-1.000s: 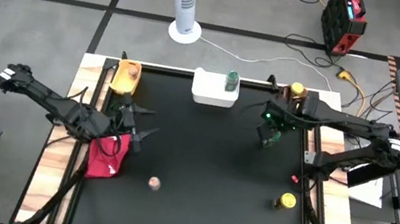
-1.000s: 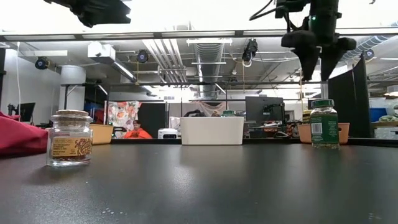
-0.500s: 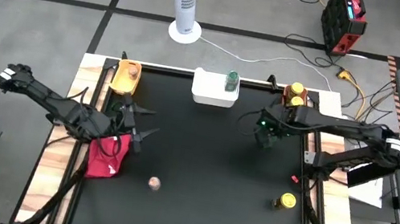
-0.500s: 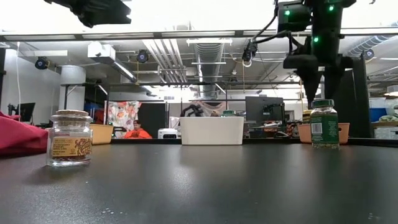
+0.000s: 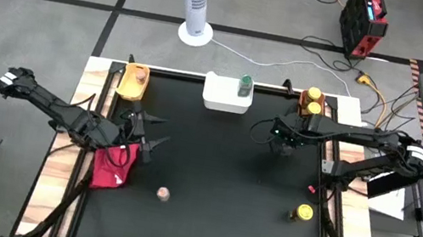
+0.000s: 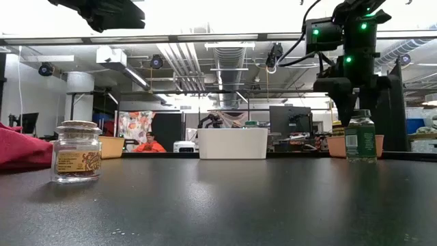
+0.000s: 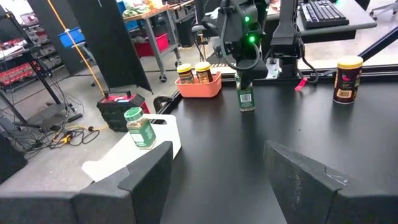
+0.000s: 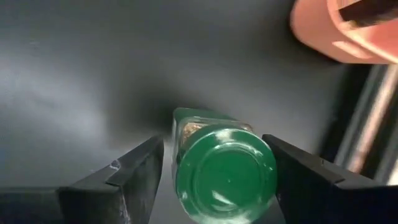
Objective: Sort spices by type
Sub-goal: Put the green spice bottle into the white bin
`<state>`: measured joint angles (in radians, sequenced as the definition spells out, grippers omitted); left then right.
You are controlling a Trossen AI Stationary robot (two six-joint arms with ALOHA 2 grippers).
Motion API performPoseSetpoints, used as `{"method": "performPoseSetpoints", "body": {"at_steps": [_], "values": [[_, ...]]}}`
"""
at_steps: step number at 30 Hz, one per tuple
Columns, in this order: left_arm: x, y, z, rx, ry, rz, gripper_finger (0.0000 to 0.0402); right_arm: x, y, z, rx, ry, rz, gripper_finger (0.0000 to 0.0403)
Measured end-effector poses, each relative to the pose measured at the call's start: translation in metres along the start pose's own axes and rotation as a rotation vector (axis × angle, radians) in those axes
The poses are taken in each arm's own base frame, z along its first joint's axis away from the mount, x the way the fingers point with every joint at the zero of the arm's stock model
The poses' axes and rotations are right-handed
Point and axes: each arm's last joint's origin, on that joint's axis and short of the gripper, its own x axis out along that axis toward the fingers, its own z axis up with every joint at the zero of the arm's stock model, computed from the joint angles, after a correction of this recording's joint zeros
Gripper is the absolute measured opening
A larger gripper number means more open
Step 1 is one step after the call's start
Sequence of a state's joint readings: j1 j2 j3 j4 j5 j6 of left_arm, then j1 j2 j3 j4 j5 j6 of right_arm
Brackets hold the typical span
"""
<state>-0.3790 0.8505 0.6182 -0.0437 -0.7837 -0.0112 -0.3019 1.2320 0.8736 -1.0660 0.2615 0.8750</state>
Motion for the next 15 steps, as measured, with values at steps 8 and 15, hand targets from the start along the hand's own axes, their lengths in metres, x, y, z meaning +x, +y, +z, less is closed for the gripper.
{"method": "performPoseSetpoints", "body": {"at_steps": [8, 15], "values": [[0.001, -0.001, -0.001, 0.002, 0.005, 0.000, 0.0236, 0.008, 0.002, -0.002, 0.003, 0.015, 0.041, 0.0194], [0.010, -0.013, -0.007, 0.033, 0.041, -0.102, 0.0236, 0.002, 0.010, 0.000, -0.066, -0.033, 0.095, 0.0193]]}}
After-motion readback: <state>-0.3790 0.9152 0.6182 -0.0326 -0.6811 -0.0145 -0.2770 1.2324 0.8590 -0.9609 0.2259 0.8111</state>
